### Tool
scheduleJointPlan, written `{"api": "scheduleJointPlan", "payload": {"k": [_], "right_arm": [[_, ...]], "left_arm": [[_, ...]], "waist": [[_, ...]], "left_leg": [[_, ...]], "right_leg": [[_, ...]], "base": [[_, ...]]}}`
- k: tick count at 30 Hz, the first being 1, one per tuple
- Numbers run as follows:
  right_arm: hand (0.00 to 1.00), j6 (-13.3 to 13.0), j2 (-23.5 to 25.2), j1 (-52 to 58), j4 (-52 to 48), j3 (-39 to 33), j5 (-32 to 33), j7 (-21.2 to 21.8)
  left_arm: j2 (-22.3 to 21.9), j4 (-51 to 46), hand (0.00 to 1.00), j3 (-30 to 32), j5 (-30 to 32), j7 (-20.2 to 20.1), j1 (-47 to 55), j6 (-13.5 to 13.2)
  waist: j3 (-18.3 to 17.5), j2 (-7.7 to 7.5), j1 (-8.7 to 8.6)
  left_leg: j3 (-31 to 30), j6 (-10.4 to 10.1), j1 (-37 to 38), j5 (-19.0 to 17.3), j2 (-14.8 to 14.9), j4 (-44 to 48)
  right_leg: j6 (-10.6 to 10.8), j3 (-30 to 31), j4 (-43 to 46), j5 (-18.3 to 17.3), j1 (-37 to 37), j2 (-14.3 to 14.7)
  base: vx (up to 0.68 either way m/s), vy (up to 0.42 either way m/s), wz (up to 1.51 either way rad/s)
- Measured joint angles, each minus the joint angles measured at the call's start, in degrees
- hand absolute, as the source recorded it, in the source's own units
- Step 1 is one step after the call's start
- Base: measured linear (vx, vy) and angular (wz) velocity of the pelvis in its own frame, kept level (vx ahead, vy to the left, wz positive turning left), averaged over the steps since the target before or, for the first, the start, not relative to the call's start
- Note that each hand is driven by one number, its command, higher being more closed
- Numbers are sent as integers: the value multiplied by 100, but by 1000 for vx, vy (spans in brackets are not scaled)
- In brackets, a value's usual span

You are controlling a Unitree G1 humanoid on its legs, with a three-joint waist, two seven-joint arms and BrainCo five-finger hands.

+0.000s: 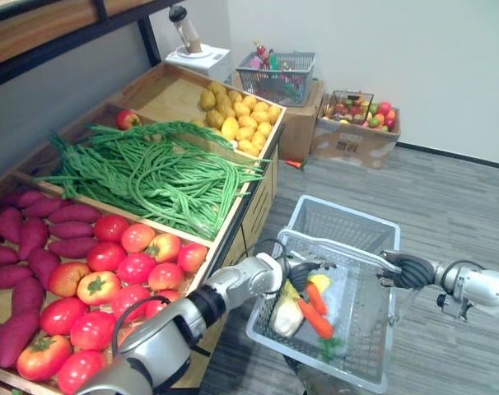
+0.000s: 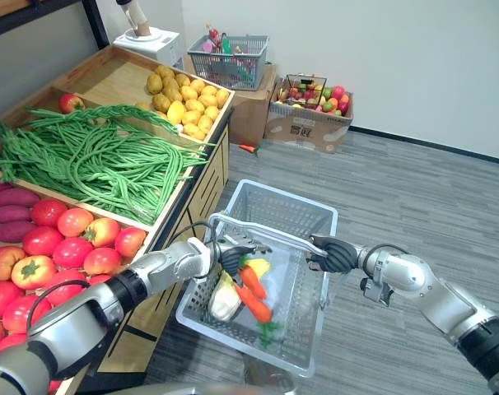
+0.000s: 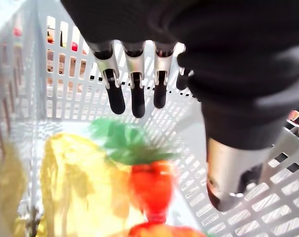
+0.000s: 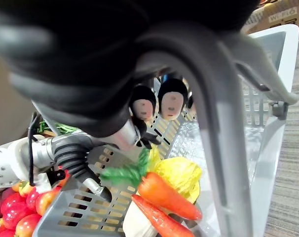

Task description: Pick vegetable in the basket

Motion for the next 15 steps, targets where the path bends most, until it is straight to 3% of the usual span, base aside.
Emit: {"api": "scheduleJointPlan", "payload": {"k": [3, 8, 13, 15], "right_arm": [[100, 0, 132, 2, 36, -15, 3, -11], [100, 1, 218, 7, 254, -70, -114, -78], [100, 163, 643, 177, 755, -496, -569, -149], [100, 285, 905, 286, 1056, -815, -789, -264]], "left_arm": [[1, 12, 0, 111, 1, 0, -34, 36], [-27, -195, 0, 88, 0, 0, -88, 31], [-6, -1377, 0, -74, -180, -33, -66, 25], [8, -2078, 0, -100, -535, -80, 81, 3]], "waist": [[128, 4, -96], [205, 39, -112], [277, 85, -91], [282, 100, -43]], "left_leg": [[-135, 29, -88, -13, -23, 2], [-297, 60, -183, -29, -26, 2], [-637, 118, -295, -51, -8, 4], [-815, 161, -388, -73, -11, 14]], "right_leg": [[-2, -73, -3, -2, -31, -60], [-2, -187, -2, -1, -41, -123], [-17, -477, -2, -12, 46, -261], [-19, -620, -2, -14, 63, -329]], "base": [[-27, -21, 12], [-24, -29, 14], [-51, -36, 34], [-76, -26, 38]]}}
